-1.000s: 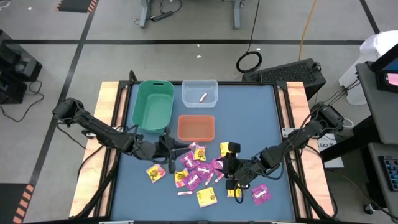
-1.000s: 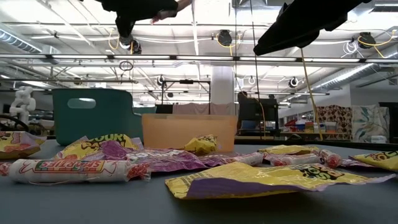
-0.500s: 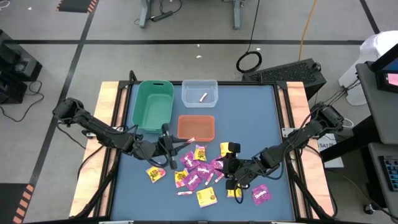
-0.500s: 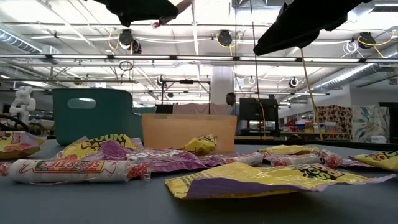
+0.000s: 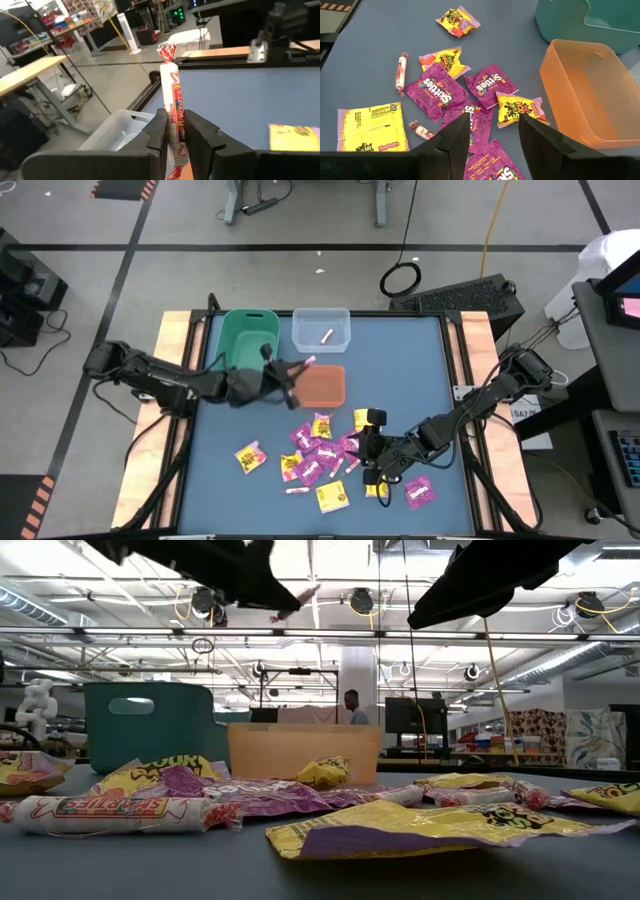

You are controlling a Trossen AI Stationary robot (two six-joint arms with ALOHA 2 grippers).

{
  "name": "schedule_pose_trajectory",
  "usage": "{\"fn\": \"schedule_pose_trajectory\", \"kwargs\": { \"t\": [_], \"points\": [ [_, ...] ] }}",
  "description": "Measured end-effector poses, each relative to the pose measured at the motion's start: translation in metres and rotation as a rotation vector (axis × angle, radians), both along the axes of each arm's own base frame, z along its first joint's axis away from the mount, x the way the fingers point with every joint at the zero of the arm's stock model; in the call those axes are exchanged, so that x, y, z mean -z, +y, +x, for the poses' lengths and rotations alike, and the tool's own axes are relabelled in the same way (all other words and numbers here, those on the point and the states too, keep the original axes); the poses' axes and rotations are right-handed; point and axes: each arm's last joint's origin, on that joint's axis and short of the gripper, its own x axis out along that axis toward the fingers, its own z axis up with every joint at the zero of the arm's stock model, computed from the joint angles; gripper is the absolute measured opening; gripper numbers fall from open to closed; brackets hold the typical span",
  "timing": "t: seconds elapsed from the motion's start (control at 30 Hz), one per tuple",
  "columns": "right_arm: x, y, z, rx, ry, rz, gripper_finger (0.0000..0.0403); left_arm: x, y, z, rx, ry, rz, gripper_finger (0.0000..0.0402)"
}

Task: Sort candy
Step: Put the white candy into the transparent bin

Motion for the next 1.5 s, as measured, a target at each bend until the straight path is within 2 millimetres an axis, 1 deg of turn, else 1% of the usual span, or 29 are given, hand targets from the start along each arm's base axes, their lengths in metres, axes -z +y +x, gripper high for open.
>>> {"fn": "schedule_pose_trajectory", "kwargs": {
  "t": [0.13, 0.33, 0.5, 0.57, 0.63, 0.77, 0.87, 1.1, 1.23, 1.37, 1.5],
  "points": [
    [0.000, 0.000, 0.000, -0.001, 0.002, -0.003, 0.0160, -0.002, 0.039, 0.002, 0.009, -0.028, -0.070, 0.0054],
    [0.000, -0.001, 0.000, -0.008, 0.005, -0.046, 0.0160, -0.001, 0.094, -0.008, -0.020, -0.038, -0.118, 0.0054],
    [-0.001, -0.004, 0.000, 0.023, -0.010, -0.128, 0.0160, 0.003, 0.130, -0.016, -0.039, -0.044, -0.143, 0.0054],
    [-0.001, -0.006, 0.002, 0.032, -0.011, -0.147, 0.0160, 0.007, 0.141, -0.017, -0.028, -0.048, -0.153, 0.0054],
    [-0.001, -0.010, 0.004, 0.038, -0.011, -0.152, 0.0160, 0.014, 0.151, -0.017, -0.019, -0.029, -0.173, 0.0054],
    [-0.001, -0.017, 0.007, 0.061, -0.008, -0.151, 0.0160, 0.032, 0.164, -0.011, -0.003, 0.006, -0.210, 0.0054],
    [-0.001, -0.021, 0.009, 0.076, -0.006, -0.150, 0.0160, 0.046, 0.171, 0.000, -0.008, 0.062, -0.244, 0.0054],
    [-0.001, -0.021, 0.009, 0.072, -0.005, -0.144, 0.0160, 0.072, 0.183, 0.024, -0.026, 0.114, -0.324, 0.0054],
    [-0.001, -0.019, 0.008, 0.065, -0.005, -0.143, 0.0160, 0.077, 0.188, 0.032, -0.043, 0.120, -0.329, 0.0054],
    [-0.001, -0.019, 0.008, 0.065, -0.004, -0.144, 0.0160, 0.080, 0.190, 0.034, -0.056, 0.120, -0.361, 0.0055],
    [-0.001, -0.019, 0.008, 0.065, -0.004, -0.144, 0.0160, 0.083, 0.189, 0.033, -0.073, 0.145, -0.378, 0.0073]
  ]
}}
